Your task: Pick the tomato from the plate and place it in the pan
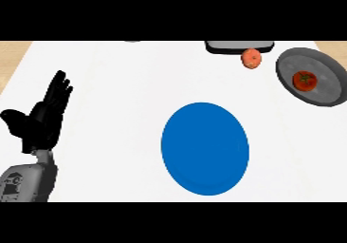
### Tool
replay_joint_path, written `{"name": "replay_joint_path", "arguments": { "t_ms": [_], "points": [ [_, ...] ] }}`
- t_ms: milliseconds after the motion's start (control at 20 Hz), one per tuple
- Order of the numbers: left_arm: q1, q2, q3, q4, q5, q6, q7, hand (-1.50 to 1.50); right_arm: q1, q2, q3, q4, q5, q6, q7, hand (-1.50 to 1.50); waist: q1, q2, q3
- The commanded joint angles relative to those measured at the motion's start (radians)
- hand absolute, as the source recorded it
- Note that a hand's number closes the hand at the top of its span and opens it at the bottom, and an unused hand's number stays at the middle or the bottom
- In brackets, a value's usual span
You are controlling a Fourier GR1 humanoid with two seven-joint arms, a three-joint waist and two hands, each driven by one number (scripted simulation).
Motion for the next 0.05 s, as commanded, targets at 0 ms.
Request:
{"name": "replay_joint_path", "arguments": {
  "t_ms": [0],
  "points": [
    [-0.013, -0.003, 0.000, 0.039, -0.008, -0.002, -0.025, 0.00, 0.085, 0.116, 0.052, -0.284, -0.008, 0.002, 0.160, -1.50, 0.004, 0.004, 0.000]
  ]
}}
